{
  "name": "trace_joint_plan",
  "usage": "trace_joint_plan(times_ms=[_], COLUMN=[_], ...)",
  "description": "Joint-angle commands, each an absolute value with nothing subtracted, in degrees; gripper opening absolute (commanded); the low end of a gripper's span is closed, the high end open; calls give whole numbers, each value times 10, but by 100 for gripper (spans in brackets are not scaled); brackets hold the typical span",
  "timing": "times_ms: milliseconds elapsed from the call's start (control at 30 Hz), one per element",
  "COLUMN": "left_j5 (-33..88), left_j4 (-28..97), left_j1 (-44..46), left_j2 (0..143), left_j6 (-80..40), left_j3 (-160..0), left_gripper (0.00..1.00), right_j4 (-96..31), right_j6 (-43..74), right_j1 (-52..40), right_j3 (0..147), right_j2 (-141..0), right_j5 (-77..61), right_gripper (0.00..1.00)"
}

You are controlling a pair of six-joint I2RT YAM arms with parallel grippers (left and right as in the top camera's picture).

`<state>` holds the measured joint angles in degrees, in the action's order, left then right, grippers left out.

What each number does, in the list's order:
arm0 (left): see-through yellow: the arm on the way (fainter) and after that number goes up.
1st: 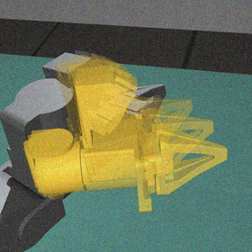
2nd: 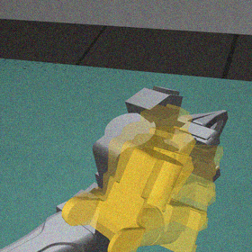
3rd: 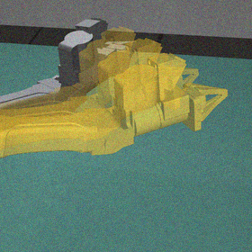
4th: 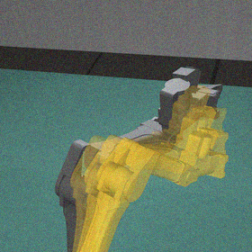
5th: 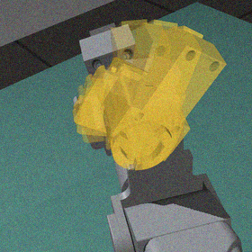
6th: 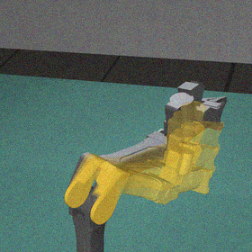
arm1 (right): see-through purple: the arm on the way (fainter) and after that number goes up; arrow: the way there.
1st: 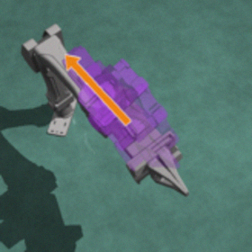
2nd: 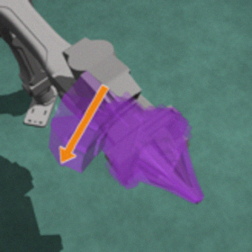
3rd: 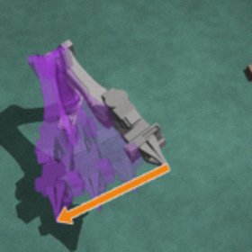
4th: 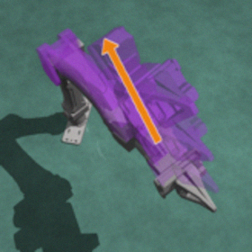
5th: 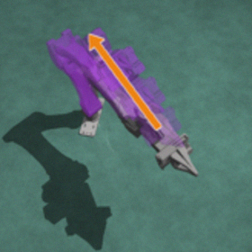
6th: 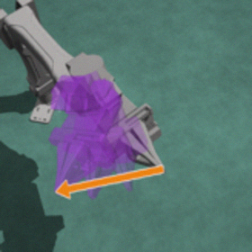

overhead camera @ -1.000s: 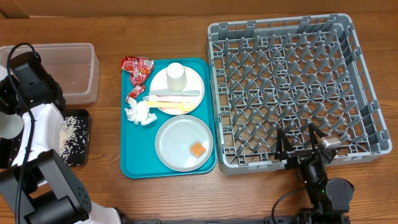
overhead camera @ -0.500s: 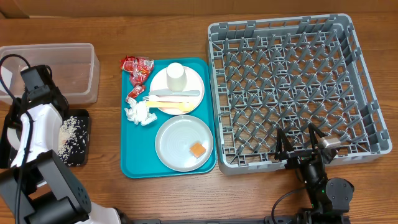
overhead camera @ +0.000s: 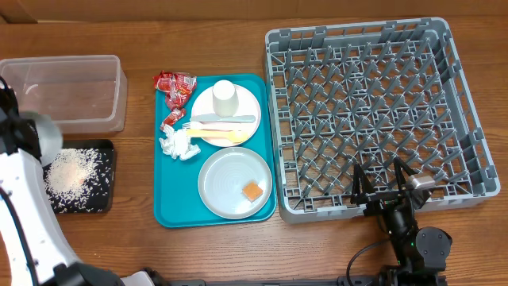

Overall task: Sort waste into correct bins and load items into the dishwasher rack
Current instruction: 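Carry the empty bowl back and lower it onto the teal tray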

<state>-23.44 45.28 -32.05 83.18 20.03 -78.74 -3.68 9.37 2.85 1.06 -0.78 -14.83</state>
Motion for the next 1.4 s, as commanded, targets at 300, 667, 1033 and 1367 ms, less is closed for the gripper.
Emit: trace_joint_plan(times_ms=[300, 667, 1033, 1367], left_j5=[118, 333, 376, 379], left_j4=[524, 642, 707, 743], left_j1=[-284, -283, -283, -196], left_j2=[756, 728, 728, 728], left_j6=[26, 23, -9, -9], left_j3=[-797, -797, -796, -792], left_gripper=[4, 4, 4, 4], right_j4=[-33, -33, -33, -33], right_j6=[91, 91, 91, 91], right_j1=[25, 25, 25, 25], right_j3=[5, 5, 5, 5], right_j2=[-2, -2, -2, -2], right_j5=[-151, -150, -150, -150], right_gripper=[100, 100, 100, 100])
